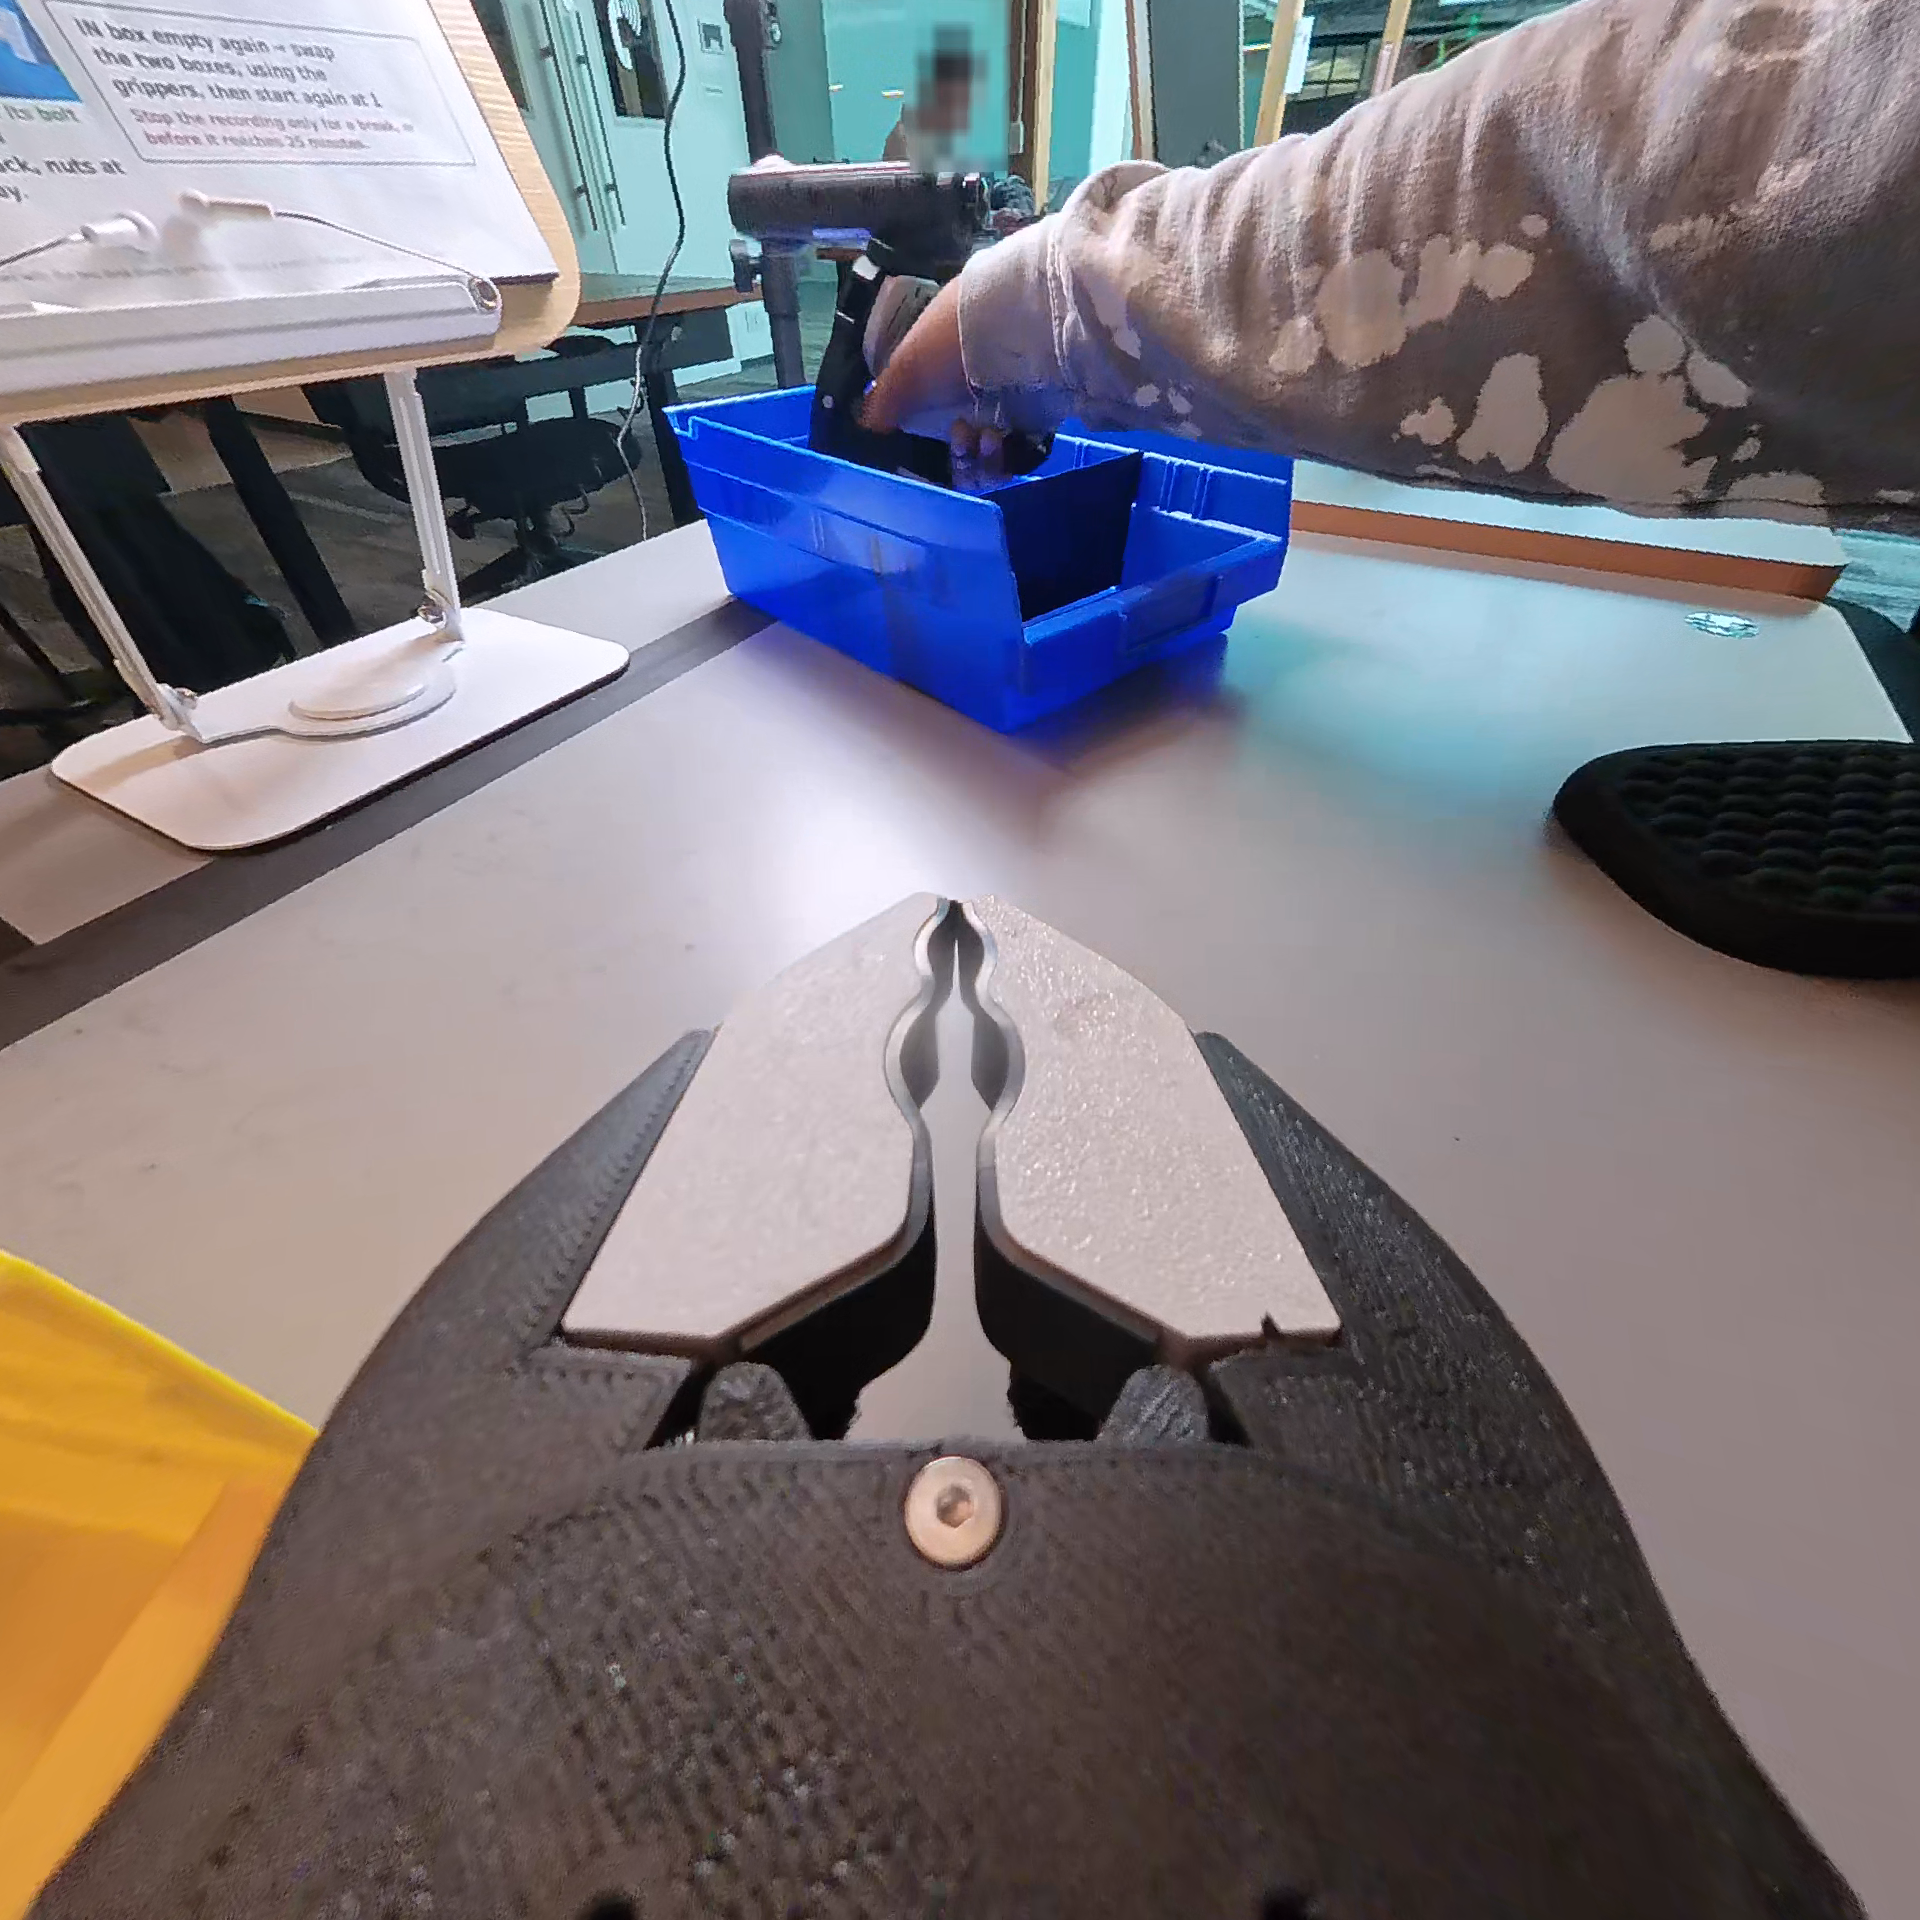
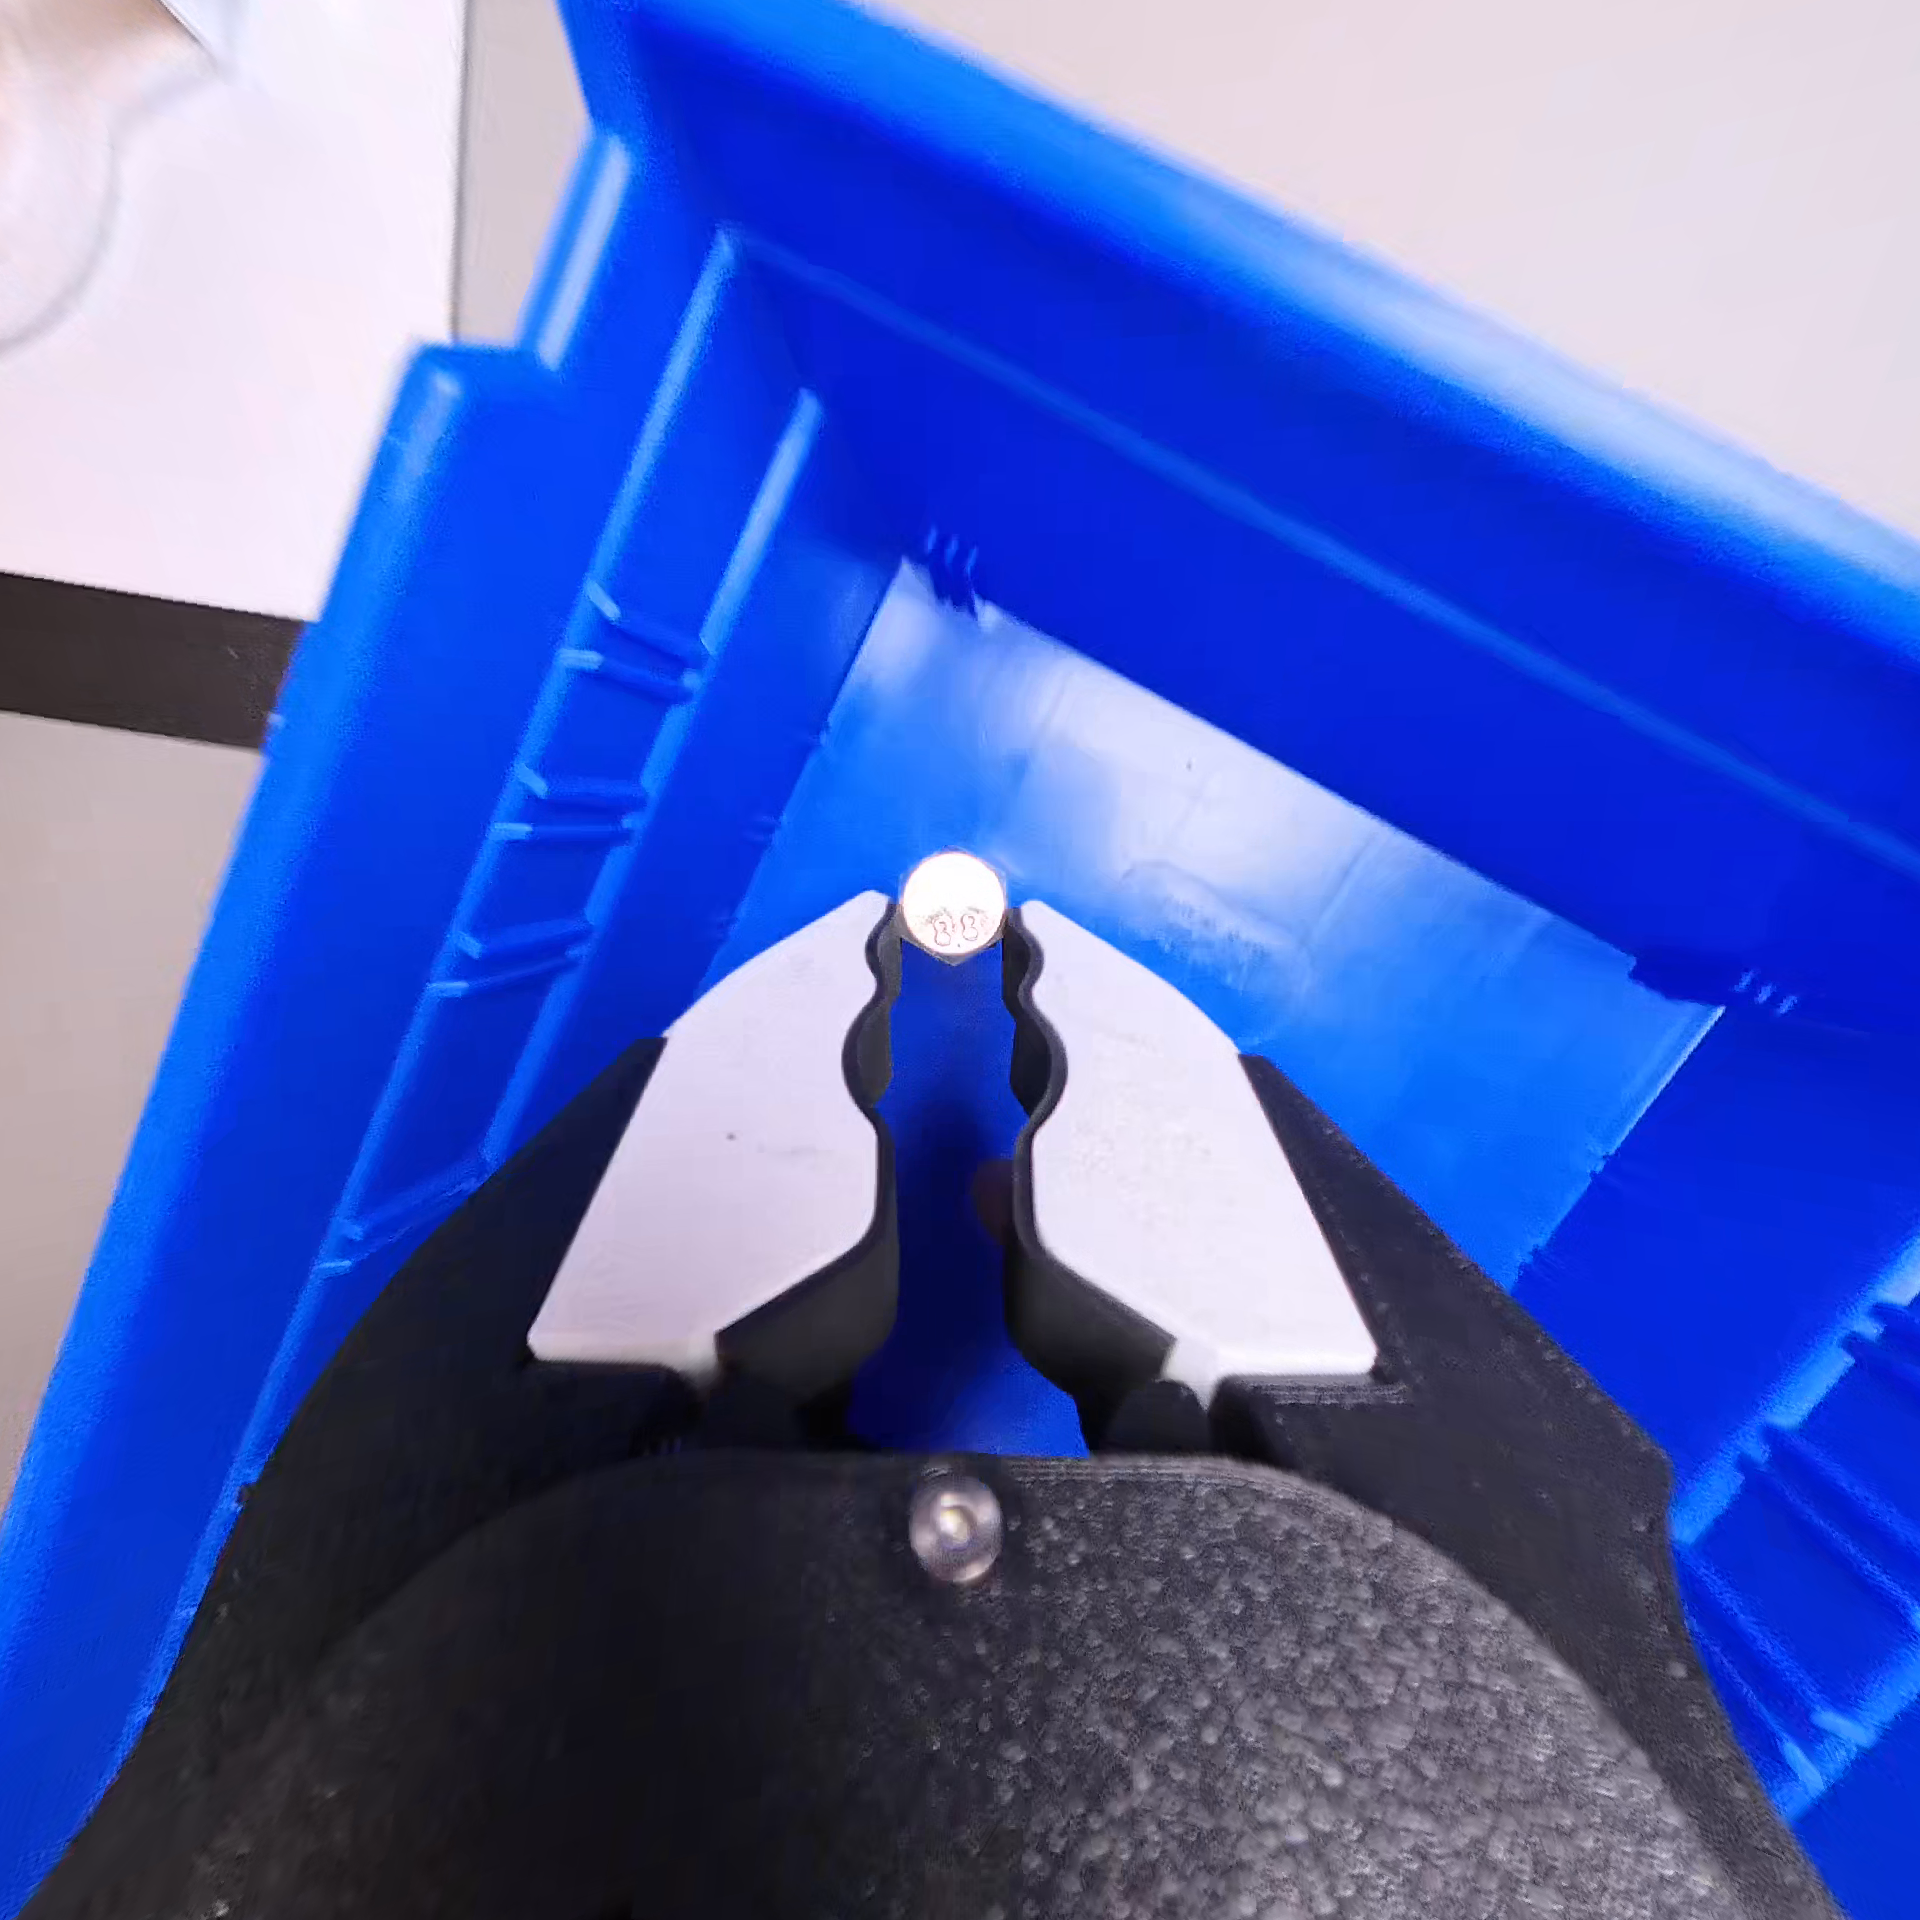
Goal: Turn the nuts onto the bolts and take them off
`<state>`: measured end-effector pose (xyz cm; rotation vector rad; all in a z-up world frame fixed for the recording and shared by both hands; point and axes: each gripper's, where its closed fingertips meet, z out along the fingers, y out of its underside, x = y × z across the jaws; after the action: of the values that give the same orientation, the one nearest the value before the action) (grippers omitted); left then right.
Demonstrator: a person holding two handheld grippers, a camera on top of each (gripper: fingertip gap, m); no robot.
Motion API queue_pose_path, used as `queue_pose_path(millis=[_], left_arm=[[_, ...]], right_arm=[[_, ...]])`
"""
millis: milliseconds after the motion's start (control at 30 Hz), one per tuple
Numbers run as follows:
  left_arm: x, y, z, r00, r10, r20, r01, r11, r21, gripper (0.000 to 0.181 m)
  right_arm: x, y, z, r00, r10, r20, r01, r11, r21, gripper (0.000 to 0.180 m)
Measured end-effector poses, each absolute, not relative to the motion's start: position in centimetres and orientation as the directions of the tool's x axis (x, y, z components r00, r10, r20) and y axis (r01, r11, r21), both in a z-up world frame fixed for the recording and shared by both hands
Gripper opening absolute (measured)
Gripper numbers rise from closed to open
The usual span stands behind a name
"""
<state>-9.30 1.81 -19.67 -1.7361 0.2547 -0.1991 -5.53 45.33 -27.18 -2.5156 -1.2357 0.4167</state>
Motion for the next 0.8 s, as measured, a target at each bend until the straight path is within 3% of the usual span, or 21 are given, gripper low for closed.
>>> queue_pose_path(millis=[33, 133, 300, 433, 633, 800], left_arm=[[-9.3, 1.9, -19.7, 0.958, -0.286, -0.009, -0.06, -0.17, -0.984, 0.0], [-9.3, 2.0, -19.9, 0.955, -0.297, -0.006, -0.06, -0.173, -0.983, 0.0], [-9.1, 1.9, -19.8, 0.954, -0.298, -0.023, -0.076, -0.169, -0.983, 0.0], [-9.3, 1.9, -19.8, 0.958, -0.286, -0.031, -0.082, -0.168, -0.982, 0.0], [-10.7, 1.7, -18.8, 0.974, -0.225, -0.019, -0.055, -0.151, -0.987, 0.0], [-14.8, 0.6, -14.9, 0.995, -0.096, -0.02, -0.027, -0.08, -0.996, 0.002]], right_arm=[[-6.0, 45.7, -26.7, 0.587, 0.8, -0.124, 0.685, -0.572, -0.451, 0.019], [-6.6, 46.2, -25.8, 0.555, 0.824, -0.113, 0.643, -0.511, -0.571, 0.026], [-4.9, 45.9, -26.1, 0.483, 0.874, 0.052, 0.757, -0.386, -0.528, 0.032], [-5.5, 44.8, -23.0, 0.448, 0.89, 0.087, 0.725, -0.304, -0.619, 0.031], [-5.9, 36.0, -14.5, 0.331, 0.938, 0.099, 0.467, -0.073, -0.881, 0.031], [-1.7, 25.9, -13.1, 0.249, 0.968, 0.036, 0.27, -0.034, -0.962, 0.032]])
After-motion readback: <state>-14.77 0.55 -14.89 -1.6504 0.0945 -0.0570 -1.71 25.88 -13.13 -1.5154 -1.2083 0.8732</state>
